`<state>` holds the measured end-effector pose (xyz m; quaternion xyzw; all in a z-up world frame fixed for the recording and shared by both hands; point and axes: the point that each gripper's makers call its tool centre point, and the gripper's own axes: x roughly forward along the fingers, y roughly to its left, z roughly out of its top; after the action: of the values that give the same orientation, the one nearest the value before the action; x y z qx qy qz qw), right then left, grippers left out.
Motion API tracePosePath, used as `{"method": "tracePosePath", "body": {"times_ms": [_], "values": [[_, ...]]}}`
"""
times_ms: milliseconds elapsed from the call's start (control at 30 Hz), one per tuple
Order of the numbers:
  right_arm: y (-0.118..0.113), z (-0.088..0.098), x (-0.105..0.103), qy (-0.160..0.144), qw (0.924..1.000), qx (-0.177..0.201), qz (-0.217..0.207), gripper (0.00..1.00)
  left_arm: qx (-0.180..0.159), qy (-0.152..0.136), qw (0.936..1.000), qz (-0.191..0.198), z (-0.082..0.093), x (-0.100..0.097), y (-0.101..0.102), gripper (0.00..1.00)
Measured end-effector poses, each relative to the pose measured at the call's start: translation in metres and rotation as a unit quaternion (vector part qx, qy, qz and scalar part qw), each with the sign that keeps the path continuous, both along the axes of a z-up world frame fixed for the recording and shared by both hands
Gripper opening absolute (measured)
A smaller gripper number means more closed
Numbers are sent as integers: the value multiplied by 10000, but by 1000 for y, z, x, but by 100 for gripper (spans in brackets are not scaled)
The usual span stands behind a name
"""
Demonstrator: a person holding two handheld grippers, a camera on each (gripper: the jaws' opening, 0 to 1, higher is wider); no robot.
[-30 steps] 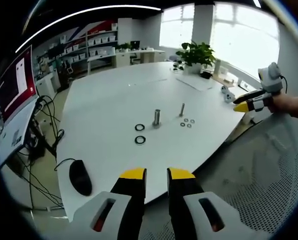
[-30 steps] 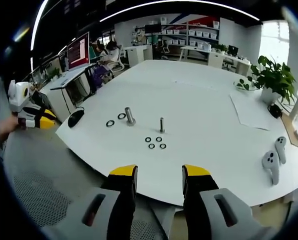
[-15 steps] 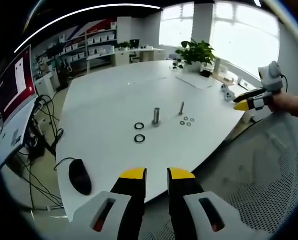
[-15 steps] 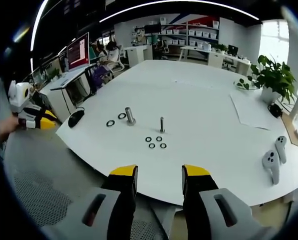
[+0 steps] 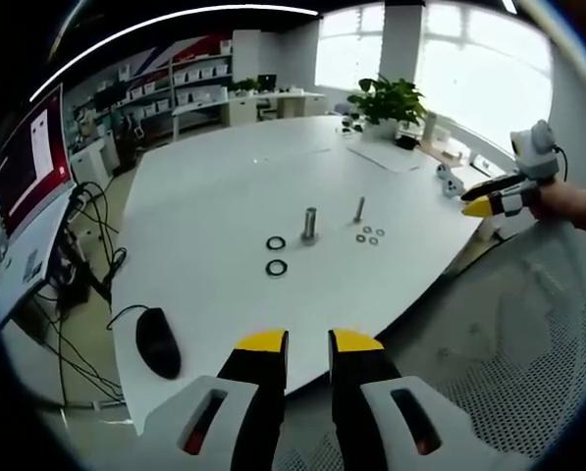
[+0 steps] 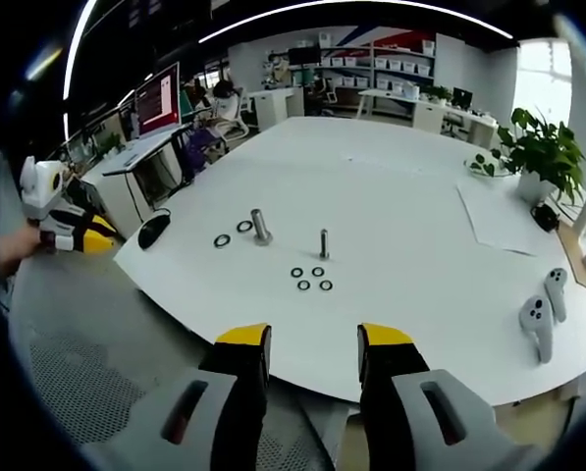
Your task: Place the washer onto the threaded stud by aligning its center hole with the stud, sliding it down to the base, and recovering from edge contact or off-axis alignment until the washer reaches the visible bottom stop.
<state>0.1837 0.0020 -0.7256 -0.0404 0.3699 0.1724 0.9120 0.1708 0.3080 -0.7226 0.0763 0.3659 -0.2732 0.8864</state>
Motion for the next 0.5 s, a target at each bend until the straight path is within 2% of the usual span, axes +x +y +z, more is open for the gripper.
{"method": "tracePosePath", "body": {"times_ms": [333,500], "values": [[3,2,0,-35,10000,83,33,38,60,39,9999,109,-2,0,4,14],[7,7,-1,-106,9995,286,51,37,130,115,9997,161,-5,-1,7,15]]}}
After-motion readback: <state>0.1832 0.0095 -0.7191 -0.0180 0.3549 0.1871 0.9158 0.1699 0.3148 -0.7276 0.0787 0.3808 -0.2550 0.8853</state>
